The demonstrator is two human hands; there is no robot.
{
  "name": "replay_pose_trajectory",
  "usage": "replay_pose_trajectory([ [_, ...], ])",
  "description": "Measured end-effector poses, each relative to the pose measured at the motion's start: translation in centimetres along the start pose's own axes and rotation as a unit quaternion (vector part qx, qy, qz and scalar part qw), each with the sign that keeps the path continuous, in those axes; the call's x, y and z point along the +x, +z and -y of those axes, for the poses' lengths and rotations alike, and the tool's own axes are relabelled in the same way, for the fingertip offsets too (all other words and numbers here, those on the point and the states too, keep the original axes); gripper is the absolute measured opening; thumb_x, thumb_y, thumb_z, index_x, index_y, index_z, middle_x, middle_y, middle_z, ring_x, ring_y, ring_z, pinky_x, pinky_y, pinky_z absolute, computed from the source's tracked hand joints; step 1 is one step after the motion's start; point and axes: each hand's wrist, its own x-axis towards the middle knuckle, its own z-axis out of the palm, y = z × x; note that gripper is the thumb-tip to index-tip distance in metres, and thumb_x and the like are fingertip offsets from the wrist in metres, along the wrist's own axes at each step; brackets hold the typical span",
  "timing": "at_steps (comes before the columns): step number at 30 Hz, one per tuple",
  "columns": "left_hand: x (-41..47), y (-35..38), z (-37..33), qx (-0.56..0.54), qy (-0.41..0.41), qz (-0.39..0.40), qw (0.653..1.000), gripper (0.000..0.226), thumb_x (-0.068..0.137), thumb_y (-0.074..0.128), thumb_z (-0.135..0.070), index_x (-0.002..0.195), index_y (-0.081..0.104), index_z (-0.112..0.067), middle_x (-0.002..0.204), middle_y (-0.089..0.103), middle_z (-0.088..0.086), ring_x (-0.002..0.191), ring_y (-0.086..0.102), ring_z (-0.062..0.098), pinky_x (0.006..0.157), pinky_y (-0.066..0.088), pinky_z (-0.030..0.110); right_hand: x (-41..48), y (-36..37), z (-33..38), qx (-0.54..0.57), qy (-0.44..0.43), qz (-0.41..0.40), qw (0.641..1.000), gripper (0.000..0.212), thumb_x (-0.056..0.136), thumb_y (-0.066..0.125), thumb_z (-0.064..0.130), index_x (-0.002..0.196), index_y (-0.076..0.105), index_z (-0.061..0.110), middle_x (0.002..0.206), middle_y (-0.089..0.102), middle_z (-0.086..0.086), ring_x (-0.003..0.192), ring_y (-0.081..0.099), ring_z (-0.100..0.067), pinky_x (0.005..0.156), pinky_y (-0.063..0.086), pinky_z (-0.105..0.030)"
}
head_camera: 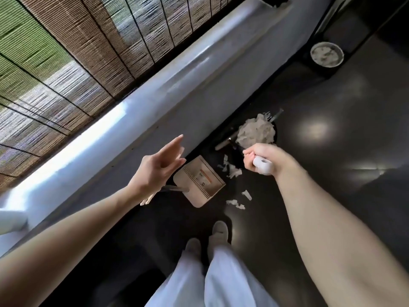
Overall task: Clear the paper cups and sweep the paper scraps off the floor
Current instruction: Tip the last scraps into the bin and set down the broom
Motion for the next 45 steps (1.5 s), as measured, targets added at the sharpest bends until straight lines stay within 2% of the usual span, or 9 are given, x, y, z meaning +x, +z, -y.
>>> replay_pose_trajectory([
  [6,-2.4,-0.8,1.0,-0.028,-0.01,0.002,1.0,0.057,0.091,0.063,-0.019,0.142,0.043,-0.033,0.132,0.057,-0.003,0.107,0.045,-0.022,0.084,0.037,-0.004,0.1,-0.3,-5.6,-0.04,0.042,-0.012,0.998,0.028,0.102,0.04,0.012,0.074,0.035,0.011,0.04,0.035,0.0,0.025,0.031,-0.005,0.025,0.026,-0.013],
  [9,-4.4,-0.7,0.9,-0.082,-0.027,0.016,0.996,0.055,0.093,0.061,-0.015,0.142,0.043,-0.034,0.127,0.054,-0.011,0.085,0.023,0.006,0.053,0.049,0.008,-0.6,-1.0,-9.1,-0.019,0.037,-0.016,0.999,0.031,0.102,0.039,0.011,0.071,0.034,0.012,0.04,0.033,0.002,0.025,0.03,-0.004,0.026,0.025,-0.012],
  [10,-5.0,-0.8,1.0,-0.09,-0.027,0.017,0.995,0.055,0.093,0.061,-0.015,0.142,0.043,-0.035,0.126,0.053,-0.012,0.091,0.055,0.002,0.051,0.047,0.006,-1.0,-1.2,-10.4,-0.012,0.03,-0.018,0.999,0.031,0.102,0.039,0.01,0.071,0.034,0.013,0.04,0.033,0.002,0.026,0.03,-0.003,0.026,0.025,-0.012],
  [15,-7.5,-1.0,2.8,-0.085,-0.036,0.034,0.995,0.056,0.092,0.063,-0.018,0.141,0.043,-0.037,0.128,0.055,-0.009,0.11,0.057,0.0,0.056,0.043,-0.001,-1.9,-3.2,-17.3,0.001,0.018,-0.038,0.999,0.021,0.101,0.042,0.009,0.082,0.043,0.017,0.044,0.035,0.001,0.028,0.032,-0.003,0.027,0.026,-0.011],
  [24,-10.6,0.0,3.8,-0.087,-0.052,0.052,0.993,0.056,0.093,0.062,-0.019,0.141,0.043,-0.04,0.126,0.059,0.016,0.086,0.039,-0.004,0.032,0.041,0.019,-3.2,-6.5,-22.2,-0.088,-0.078,-0.068,0.991,0.067,0.096,0.048,-0.005,0.149,0.026,0.029,0.044,0.037,0.002,0.033,0.033,-0.003,0.03,0.027,-0.014],
  [26,-11.1,0.5,3.6,-0.062,-0.047,0.04,0.996,0.056,0.092,0.063,-0.022,0.141,0.044,-0.041,0.125,0.062,0.01,0.097,0.042,0.002,0.058,0.056,0.043,-3.2,-7.0,-22.3,-0.096,-0.09,-0.084,0.988,0.065,0.097,0.048,-0.003,0.15,0.027,0.03,0.05,0.039,0.0,0.034,0.034,-0.004,0.031,0.029,-0.014],
  [32,-13.1,2.9,3.0,-0.031,-0.045,-0.008,0.998,0.056,0.092,0.063,-0.02,0.142,0.044,-0.036,0.122,0.058,0.018,0.092,0.03,-0.013,0.091,0.042,0.031,-1.9,-9.5,-22.3,-0.194,-0.039,-0.134,0.971,0.059,0.1,0.046,0.012,0.146,0.03,0.043,0.08,0.045,-0.003,0.052,0.04,-0.01,0.035,0.036,-0.017],
  [38,-16.0,7.3,0.5,-0.039,-0.077,-0.093,0.992,0.057,0.092,0.063,-0.017,0.142,0.044,-0.034,0.124,0.061,0.02,0.108,0.035,0.001,0.092,0.046,0.046,-2.0,-14.6,-21.0,-0.263,-0.006,-0.106,0.959,0.065,0.099,0.047,0.008,0.146,0.026,0.047,0.06,0.041,0.001,0.039,0.032,-0.005,0.033,0.03,-0.015],
  [45,-20.3,12.3,0.1,-0.002,-0.1,-0.145,0.984,0.055,0.092,0.063,-0.026,0.141,0.042,-0.043,0.1,0.067,0.003,0.081,0.057,-0.016,0.069,0.05,0.02,-4.1,-21.1,-22.4,-0.288,0.03,-0.093,0.953,0.064,0.098,0.048,0.006,0.146,0.03,0.045,0.057,0.038,0.0,0.035,0.031,-0.004,0.032,0.03,-0.015],
])
